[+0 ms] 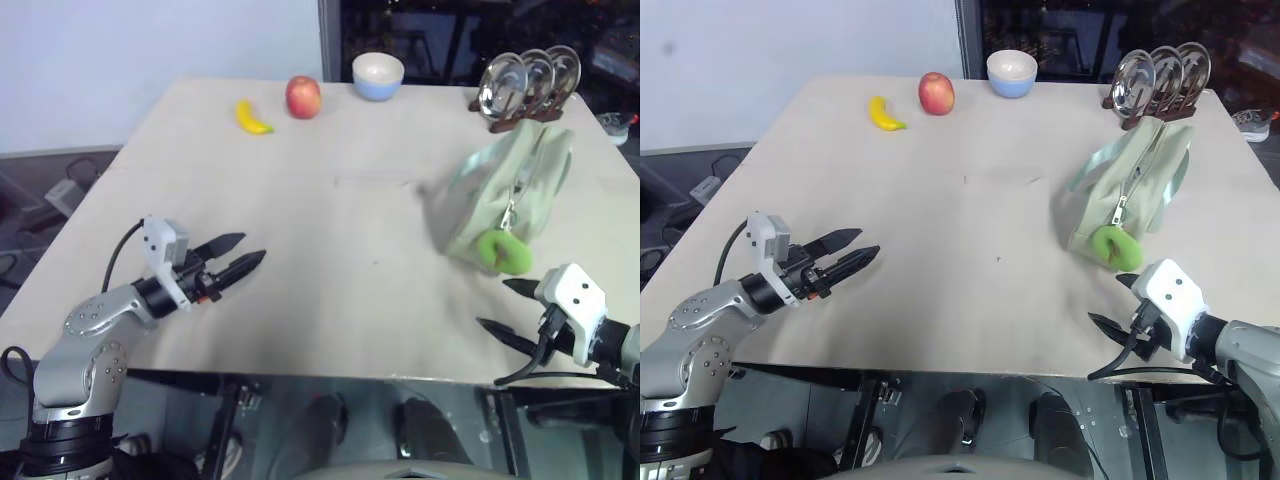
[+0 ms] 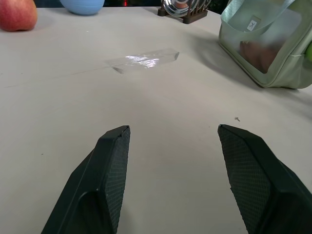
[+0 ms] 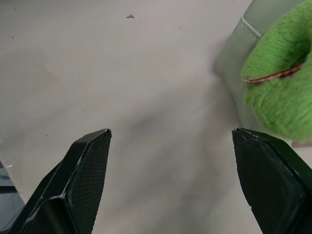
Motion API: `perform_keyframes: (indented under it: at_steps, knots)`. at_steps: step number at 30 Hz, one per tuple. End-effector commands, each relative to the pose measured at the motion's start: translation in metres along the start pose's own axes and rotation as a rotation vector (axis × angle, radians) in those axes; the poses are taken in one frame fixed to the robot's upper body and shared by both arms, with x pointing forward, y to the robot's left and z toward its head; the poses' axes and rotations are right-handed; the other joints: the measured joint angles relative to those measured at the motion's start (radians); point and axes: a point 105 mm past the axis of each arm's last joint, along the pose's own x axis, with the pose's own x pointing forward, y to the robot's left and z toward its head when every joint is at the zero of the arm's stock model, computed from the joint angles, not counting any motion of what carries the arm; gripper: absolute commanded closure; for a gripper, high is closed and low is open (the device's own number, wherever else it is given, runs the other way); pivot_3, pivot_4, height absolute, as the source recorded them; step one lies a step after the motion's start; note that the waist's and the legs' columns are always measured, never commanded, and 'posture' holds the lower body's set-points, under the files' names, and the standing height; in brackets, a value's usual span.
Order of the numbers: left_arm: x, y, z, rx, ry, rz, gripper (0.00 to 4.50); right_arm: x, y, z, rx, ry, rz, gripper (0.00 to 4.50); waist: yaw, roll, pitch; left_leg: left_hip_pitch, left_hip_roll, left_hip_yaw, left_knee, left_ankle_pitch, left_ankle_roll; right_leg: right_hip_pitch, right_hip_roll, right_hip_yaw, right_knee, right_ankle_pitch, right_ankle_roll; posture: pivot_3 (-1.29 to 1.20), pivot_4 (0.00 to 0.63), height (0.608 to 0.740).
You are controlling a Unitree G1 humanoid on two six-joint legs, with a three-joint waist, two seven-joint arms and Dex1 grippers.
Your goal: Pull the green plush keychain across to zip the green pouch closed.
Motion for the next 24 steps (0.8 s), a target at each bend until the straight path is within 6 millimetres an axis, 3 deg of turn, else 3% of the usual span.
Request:
perform_keyframes:
  at_steps: [1, 6, 8, 9, 10, 11, 14, 17, 21, 24]
  knots:
    - [0.0, -0.006, 0.015, 0.026, -0.037, -0.027, 1.55, -0.005, -0.005, 0.012, -0.052, -0.027, -0.007, 0.49, 0.0, 0.0, 0.0, 0.0, 0.0, 0.0, 0.0, 0.0, 0.0, 0.0, 0.0, 0.0, 0.0, 0.0, 0.0, 0.0, 0.15, 0.74]
    - [0.009, -0.02, 0.027, 0.012, -0.085, -0.097, 1.55, -0.007, -0.006, 0.028, -0.104, -0.064, 0.032, 0.49, 0.0, 0.0, 0.0, 0.0, 0.0, 0.001, 0.0, 0.0, 0.0, 0.0, -0.001, 0.0, 0.0, 0.0, 0.0, 0.0, 0.15, 0.74]
    - [0.011, -0.033, 0.036, 0.007, -0.127, -0.18, 1.0, -0.01, 0.0, 0.042, -0.111, -0.111, 0.088, 0.42, 0.0, 0.001, 0.001, 0.0, 0.0, 0.0, 0.0, -0.001, -0.001, 0.0, -0.001, -0.001, 0.0, 0.0, 0.0, 0.0, 0.15, 0.74]
    - [0.012, -0.04, 0.043, 0.021, -0.16, -0.227, 0.5, -0.011, 0.0, 0.051, -0.125, -0.139, 0.104, 0.42, 0.0, 0.001, 0.001, -0.001, 0.0, 0.0, 0.0, 0.0, 0.001, 0.0, -0.001, -0.001, 0.0, 0.0, 0.0, 0.0, 0.15, 0.74]
    - [0.012, -0.045, 0.049, 0.035, -0.186, -0.263, 0.5, -0.012, -0.001, 0.059, -0.141, -0.161, 0.108, 0.42, -0.001, 0.001, 0.001, -0.001, 0.0, 0.0, 0.0, 0.0, 0.001, 0.0, -0.001, -0.001, 0.0, 0.0, 0.0, 0.0, 0.15, 0.74]
    - [0.012, -0.049, 0.052, 0.044, -0.202, -0.284, 0.03, -0.013, -0.002, 0.064, -0.151, -0.173, 0.108, 0.42, -0.002, 0.002, 0.002, -0.001, 0.0, 0.0, 0.0, 0.001, 0.002, 0.0, -0.001, -0.001, -0.001, 0.0, 0.0, 0.0, 0.15, 0.74]
    - [0.013, -0.079, 0.071, 0.143, -0.288, -0.463, 0.03, -0.022, -0.023, 0.102, -0.229, -0.249, 0.078, 0.42, -0.004, 0.003, 0.003, -0.001, 0.0, 0.003, 0.0, 0.001, 0.002, 0.0, -0.005, -0.004, -0.001, -0.001, -0.001, 0.0, 0.15, 0.74]
    - [0.015, -0.094, 0.078, 0.155, -0.301, -0.564, 0.03, -0.032, -0.043, 0.123, -0.354, -0.219, 0.054, 0.42, 0.0, 0.005, 0.005, -0.001, 0.0, 0.005, -0.001, 0.001, 0.003, 0.0, -0.01, -0.01, -0.001, -0.001, -0.002, 0.0, 0.15, 0.74]
    - [0.016, -0.099, 0.082, 0.167, -0.309, -0.61, 0.03, -0.044, -0.074, 0.136, -0.554, -0.109, 0.004, 0.42, 0.0, 0.006, 0.005, -0.002, 0.0, 0.003, -0.004, 0.001, 0.005, 0.0, -0.011, -0.014, -0.006, 0.001, 0.001, 0.0, 0.15, 0.74]
    - [0.019, -0.098, 0.083, 0.169, -0.312, -0.616, 0.03, -0.05, -0.098, 0.133, -0.705, 0.004, -0.017, 0.42, -0.003, 0.008, 0.006, -0.002, 0.0, 0.006, -0.005, -0.001, 0.007, 0.0, -0.011, -0.015, -0.01, 0.002, 0.001, 0.0, 0.15, 0.74]
